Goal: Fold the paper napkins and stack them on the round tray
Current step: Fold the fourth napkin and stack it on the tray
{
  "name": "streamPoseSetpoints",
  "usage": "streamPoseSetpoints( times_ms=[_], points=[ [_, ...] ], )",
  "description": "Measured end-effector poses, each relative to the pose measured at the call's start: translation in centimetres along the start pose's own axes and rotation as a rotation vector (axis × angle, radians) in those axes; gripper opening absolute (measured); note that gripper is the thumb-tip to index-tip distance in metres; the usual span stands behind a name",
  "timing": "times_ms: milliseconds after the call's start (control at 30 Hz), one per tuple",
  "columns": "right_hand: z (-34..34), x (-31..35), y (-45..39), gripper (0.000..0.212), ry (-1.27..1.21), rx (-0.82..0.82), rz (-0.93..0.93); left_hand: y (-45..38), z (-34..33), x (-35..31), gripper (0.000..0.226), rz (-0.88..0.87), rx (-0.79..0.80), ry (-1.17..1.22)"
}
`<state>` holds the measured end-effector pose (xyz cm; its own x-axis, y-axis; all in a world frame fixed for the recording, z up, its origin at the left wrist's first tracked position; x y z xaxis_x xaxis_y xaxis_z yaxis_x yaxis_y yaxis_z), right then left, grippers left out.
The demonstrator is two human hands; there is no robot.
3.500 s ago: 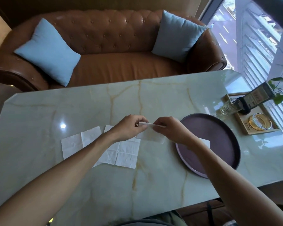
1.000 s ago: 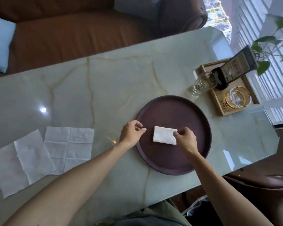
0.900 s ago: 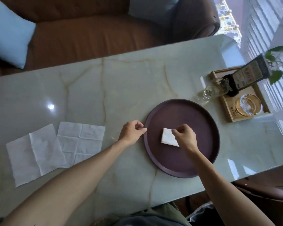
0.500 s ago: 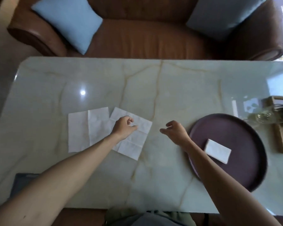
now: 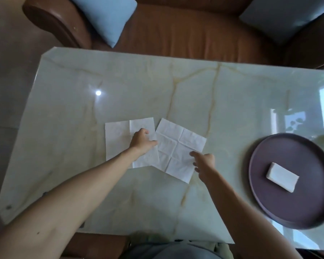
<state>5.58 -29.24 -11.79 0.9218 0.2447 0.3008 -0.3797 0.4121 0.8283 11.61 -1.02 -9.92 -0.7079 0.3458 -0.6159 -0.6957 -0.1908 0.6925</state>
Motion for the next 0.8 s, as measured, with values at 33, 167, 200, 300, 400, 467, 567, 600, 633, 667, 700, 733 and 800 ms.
streamPoseSetpoints(
  times_ms=[33, 167, 200, 300, 400, 467, 567, 600, 633, 667, 700, 733, 800],
  points=[
    [-0.6, -0.3, 0.0, 0.039, -0.038, 0.004, -0.02, -0.2, -0.1, 0.2, 0.069, 0.003, 0.0, 0.007],
    [-1.8, -0.5, -0.1, 0.033, -0.069, 0.003, -0.056, -0.6, -0.7, 0.7, 0.071, 0.037, 0.041, 0.047],
    [-1.9, -0.4, -0.2, 0.031, -0.058, -0.017, -0.049, -0.7, -0.8, 0.8, 0.071, 0.043, 0.042, 0.055],
    [-1.9, -0.1, 0.1, 0.022, 0.012, -0.068, -0.029, -0.7, -1.1, 0.8, 0.064, 0.035, 0.028, 0.057],
    [-1.8, 0.6, 0.6, 0.024, 0.033, -0.093, 0.015, -0.8, -1.7, 0.9, 0.054, -0.003, 0.062, 0.032],
    [-1.5, 1.2, 1.0, 0.021, 0.043, -0.128, 0.044, -0.9, -1.9, 1.0, 0.052, -0.029, 0.068, 0.026],
    [-0.1, 2.4, 2.1, 0.017, 0.114, -0.213, 0.101, -0.7, -2.1, 0.7, 0.05, -0.074, 0.076, -0.006],
    [0.6, 2.8, 2.4, 0.018, 0.165, -0.243, 0.125, -0.6, -2.3, 0.5, 0.048, -0.08, 0.094, -0.007],
    [1.3, 3.0, 2.5, 0.014, 0.206, -0.271, 0.152, -0.3, -2.6, 0.3, 0.046, -0.078, 0.118, 0.002],
    [2.1, 3.3, 2.7, 0.009, 0.237, -0.296, 0.174, 0.0, -3.0, 0.2, 0.045, -0.075, 0.147, 0.009],
    [2.9, 3.5, 2.9, 0.006, 0.261, -0.318, 0.191, 0.3, -3.5, 0.0, 0.045, -0.08, 0.178, 0.006],
    [3.6, 3.6, 2.9, 0.011, 0.277, -0.335, 0.204, 0.6, -4.1, -0.3, 0.045, -0.089, 0.21, -0.005],
    [5.2, 3.6, 2.9, 0.026, 0.3, -0.366, 0.222, 1.1, -5.2, -0.8, 0.048, -0.103, 0.263, -0.017]
  ],
)
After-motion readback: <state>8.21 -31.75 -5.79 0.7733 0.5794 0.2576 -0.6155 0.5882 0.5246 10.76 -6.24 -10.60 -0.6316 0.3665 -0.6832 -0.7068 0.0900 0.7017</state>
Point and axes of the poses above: each hand's wrist, its own y-axis away from the middle knuckle, its own z-axis out of the back of the hand, x = y × z, the point moved 8 cm from there along -y, towards the middle knuckle, and after that the axes turned 14 degrees about y, right-handed, at the moved point
